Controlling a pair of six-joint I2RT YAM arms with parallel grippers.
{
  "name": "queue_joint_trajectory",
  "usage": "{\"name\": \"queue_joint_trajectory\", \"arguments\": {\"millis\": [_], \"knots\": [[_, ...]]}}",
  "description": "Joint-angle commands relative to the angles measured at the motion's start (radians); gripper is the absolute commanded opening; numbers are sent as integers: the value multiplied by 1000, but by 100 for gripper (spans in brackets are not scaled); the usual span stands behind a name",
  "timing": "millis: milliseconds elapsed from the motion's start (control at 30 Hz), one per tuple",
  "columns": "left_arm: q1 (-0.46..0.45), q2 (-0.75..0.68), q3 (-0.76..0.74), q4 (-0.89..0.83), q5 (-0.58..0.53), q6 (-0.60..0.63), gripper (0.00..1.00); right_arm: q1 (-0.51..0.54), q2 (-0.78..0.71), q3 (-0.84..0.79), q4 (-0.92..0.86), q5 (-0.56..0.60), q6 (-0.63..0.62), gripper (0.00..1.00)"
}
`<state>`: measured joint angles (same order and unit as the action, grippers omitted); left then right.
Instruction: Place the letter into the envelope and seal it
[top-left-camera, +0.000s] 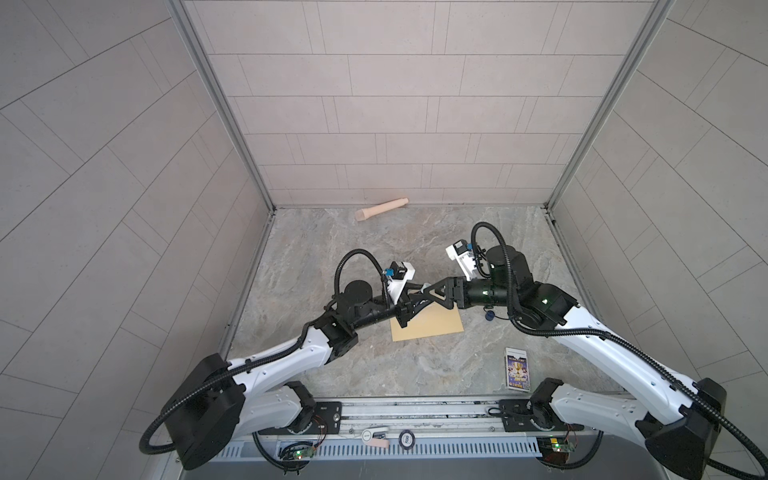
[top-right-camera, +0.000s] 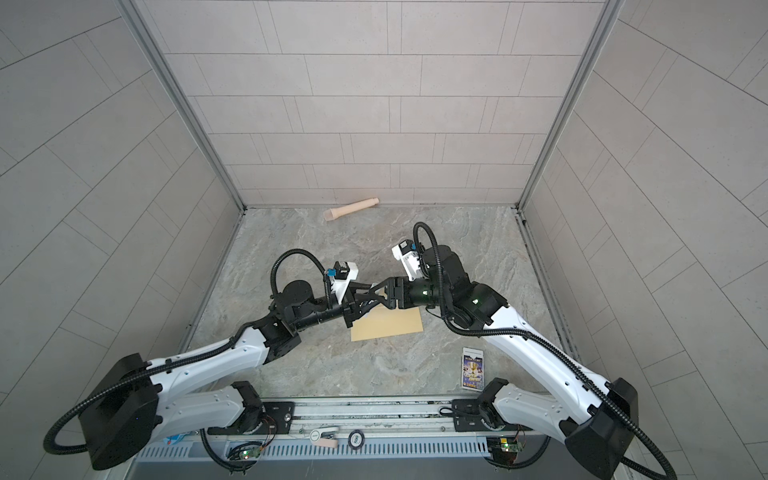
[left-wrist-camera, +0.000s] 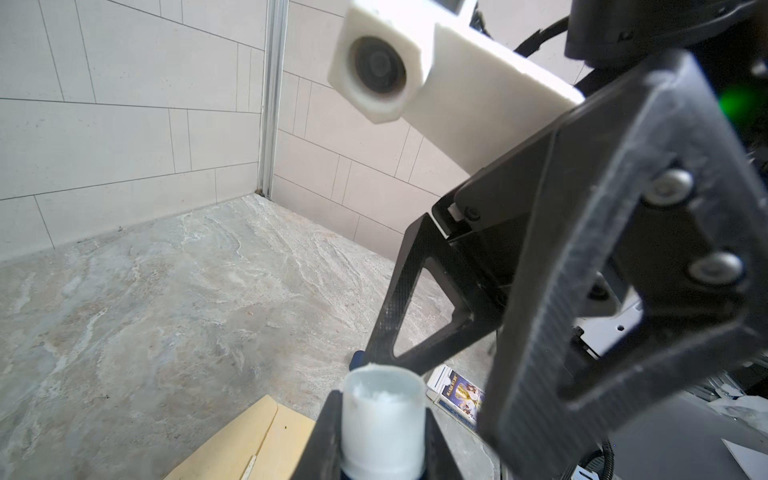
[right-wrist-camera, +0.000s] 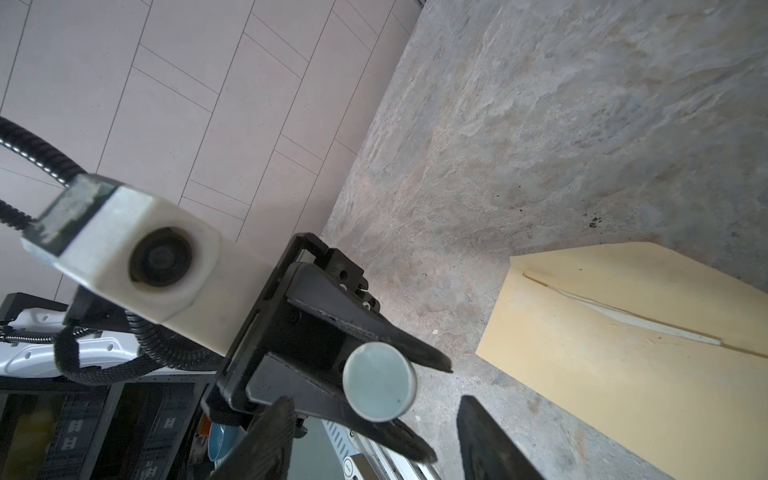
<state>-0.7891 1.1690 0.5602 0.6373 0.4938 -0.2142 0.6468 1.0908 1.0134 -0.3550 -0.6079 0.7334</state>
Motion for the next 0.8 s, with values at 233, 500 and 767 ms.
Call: {"name": "queue_joint_trajectory", "arguments": {"millis": [233,500,767], "knots": [[-13,-8,53,-50,27,55,0,44,117,102,-72,88,-6,40],[-14,-31,59,-125,8,57,52,51,158,197,-223,108,-166,20],[-9,-103,46,-260,22,78,64,45,280,403,-565,96,-527,4]]}}
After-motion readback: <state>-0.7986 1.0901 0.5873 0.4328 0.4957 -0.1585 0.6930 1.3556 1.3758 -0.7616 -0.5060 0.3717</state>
